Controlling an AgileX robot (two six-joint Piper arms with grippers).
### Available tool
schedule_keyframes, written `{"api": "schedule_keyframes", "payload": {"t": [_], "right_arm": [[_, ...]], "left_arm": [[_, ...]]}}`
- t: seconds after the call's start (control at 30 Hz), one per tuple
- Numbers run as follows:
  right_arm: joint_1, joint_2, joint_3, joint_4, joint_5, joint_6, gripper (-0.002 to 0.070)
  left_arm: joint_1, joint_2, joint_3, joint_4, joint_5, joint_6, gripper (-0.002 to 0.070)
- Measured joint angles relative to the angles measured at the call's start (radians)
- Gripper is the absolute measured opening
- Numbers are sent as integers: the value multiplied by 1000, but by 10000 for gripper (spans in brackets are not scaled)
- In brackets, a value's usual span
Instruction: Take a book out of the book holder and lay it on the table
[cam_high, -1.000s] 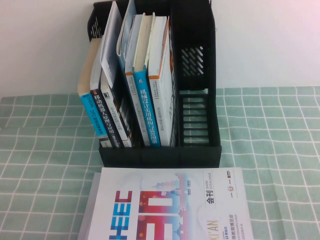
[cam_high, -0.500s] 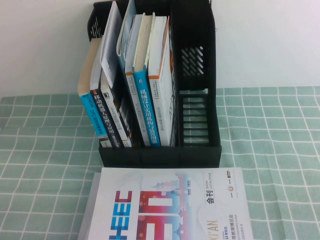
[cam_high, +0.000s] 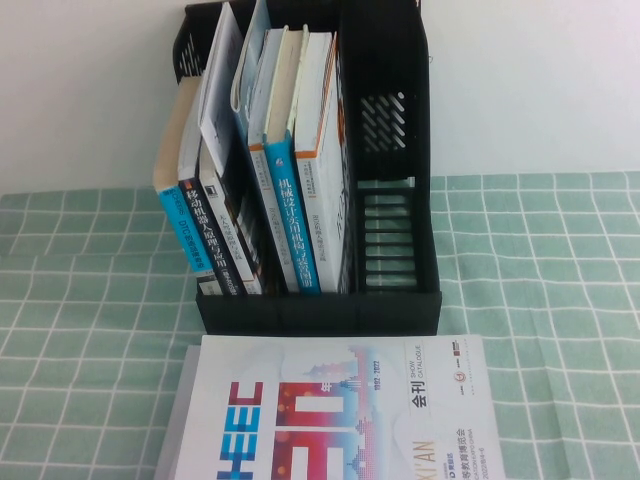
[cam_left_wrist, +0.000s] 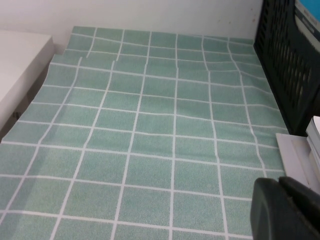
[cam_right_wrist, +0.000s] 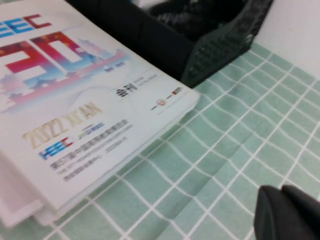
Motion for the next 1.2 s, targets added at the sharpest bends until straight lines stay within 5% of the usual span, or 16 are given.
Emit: {"api": "schedule_keyframes", "payload": {"t": [0.43, 1.2], "right_arm": [[-423, -113, 225, -6, -367, 66, -2], [-436, -113, 242, -71, -208, 185, -2]], "left_arm": [[0, 0, 0, 0, 0, -2, -3], [0, 0, 0, 0, 0, -2, -3]]}}
